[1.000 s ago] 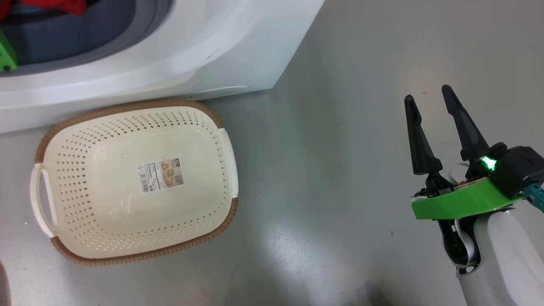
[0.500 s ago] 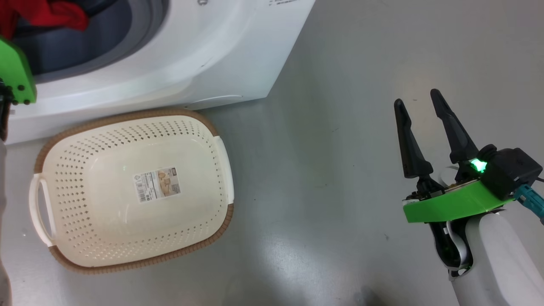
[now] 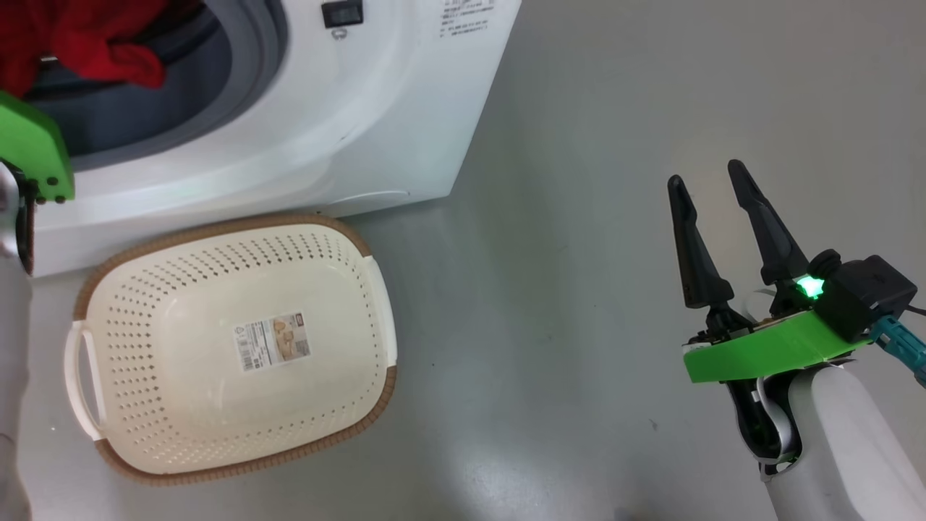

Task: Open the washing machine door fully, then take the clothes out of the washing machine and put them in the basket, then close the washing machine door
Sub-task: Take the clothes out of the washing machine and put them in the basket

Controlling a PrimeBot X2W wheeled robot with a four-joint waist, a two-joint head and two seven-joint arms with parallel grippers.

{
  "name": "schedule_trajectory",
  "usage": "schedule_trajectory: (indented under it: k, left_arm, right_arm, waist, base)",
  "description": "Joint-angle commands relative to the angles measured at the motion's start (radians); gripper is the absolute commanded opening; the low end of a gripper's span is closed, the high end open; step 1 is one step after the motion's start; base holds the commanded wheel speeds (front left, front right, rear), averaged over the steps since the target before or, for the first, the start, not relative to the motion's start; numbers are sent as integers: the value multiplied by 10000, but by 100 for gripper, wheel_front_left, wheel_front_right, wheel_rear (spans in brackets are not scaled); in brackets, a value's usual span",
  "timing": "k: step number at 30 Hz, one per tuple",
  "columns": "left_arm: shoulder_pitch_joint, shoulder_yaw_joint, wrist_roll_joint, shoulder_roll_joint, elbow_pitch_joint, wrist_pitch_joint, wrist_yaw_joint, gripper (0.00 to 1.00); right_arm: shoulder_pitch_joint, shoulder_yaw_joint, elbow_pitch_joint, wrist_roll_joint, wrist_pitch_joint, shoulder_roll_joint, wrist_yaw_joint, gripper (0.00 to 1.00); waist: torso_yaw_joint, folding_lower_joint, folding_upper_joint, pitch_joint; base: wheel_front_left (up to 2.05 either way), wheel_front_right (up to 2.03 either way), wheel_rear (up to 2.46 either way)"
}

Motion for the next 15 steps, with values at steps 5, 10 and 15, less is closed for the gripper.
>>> schedule_trajectory:
  k: [5,10,15]
  left_arm:
    - [600,356,-322,523,-763,-662,313,0]
    - [1346,518,-495,523,-1748,-799,478,0]
    - [2135,700,-591,475,-3157,-808,702,0]
  right_arm:
    - [335,182,-164,47,-63,-7,65,100]
    - [507,164,-106,50,-63,-59,65,100]
    - [658,115,-91,42,-63,-97,65,100]
  waist:
    - [127,0,0,-510]
    - [255,0,0,-919]
    - [394,0,0,-1240]
  base:
    - [0,0,0]
    - [0,0,0]
    - [0,0,0]
